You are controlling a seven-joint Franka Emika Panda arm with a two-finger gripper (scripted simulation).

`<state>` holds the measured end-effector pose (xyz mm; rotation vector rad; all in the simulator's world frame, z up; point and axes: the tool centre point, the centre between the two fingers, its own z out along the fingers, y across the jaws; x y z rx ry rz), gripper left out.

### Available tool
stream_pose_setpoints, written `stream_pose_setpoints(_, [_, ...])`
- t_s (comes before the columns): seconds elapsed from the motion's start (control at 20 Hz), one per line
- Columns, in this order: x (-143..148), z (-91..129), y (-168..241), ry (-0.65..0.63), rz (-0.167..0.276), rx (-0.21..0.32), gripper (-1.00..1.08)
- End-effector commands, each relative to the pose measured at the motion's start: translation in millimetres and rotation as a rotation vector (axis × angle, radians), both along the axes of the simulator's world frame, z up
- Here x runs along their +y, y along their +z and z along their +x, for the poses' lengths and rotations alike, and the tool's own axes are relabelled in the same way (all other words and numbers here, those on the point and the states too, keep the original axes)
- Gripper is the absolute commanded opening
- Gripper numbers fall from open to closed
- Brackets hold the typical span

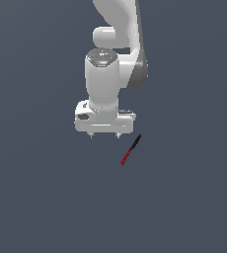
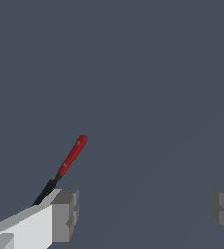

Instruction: Pick up the object and move it to a goal position.

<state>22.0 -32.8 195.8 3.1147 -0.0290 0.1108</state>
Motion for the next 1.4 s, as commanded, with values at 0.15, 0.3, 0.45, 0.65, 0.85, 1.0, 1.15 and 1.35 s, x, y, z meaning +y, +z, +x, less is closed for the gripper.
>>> stream_pose_setpoints(0.15, [2.4, -1.6, -3.3, 0.006, 0.001, 0.007, 1.00])
stream_pose_setpoints(0.3, [9.2, -6.2, -12.8, 0.024, 0.005, 0.027, 1.00])
stream_pose_setpoints(0.45, [14.9, -10.2, -20.6, 0.040, 0.009, 0.043, 1.00])
stream_pose_setpoints(0.65, [15.1, -10.3, -20.9, 0.040, 0.009, 0.043, 1.00])
stream_pose_setpoints(0.85, [17.1, -10.6, -22.8, 0.031, 0.010, 0.044, 1.00])
stream_pose_setpoints(1.0, [20.9, -11.1, -26.3, 0.014, 0.012, 0.044, 1.00])
stream_pose_setpoints(1.15, [26.4, -11.9, -31.6, -0.013, 0.016, 0.045, 1.00])
stream_pose_setpoints(1.35, [36.8, -13.7, -41.5, -0.064, 0.021, 0.047, 1.00])
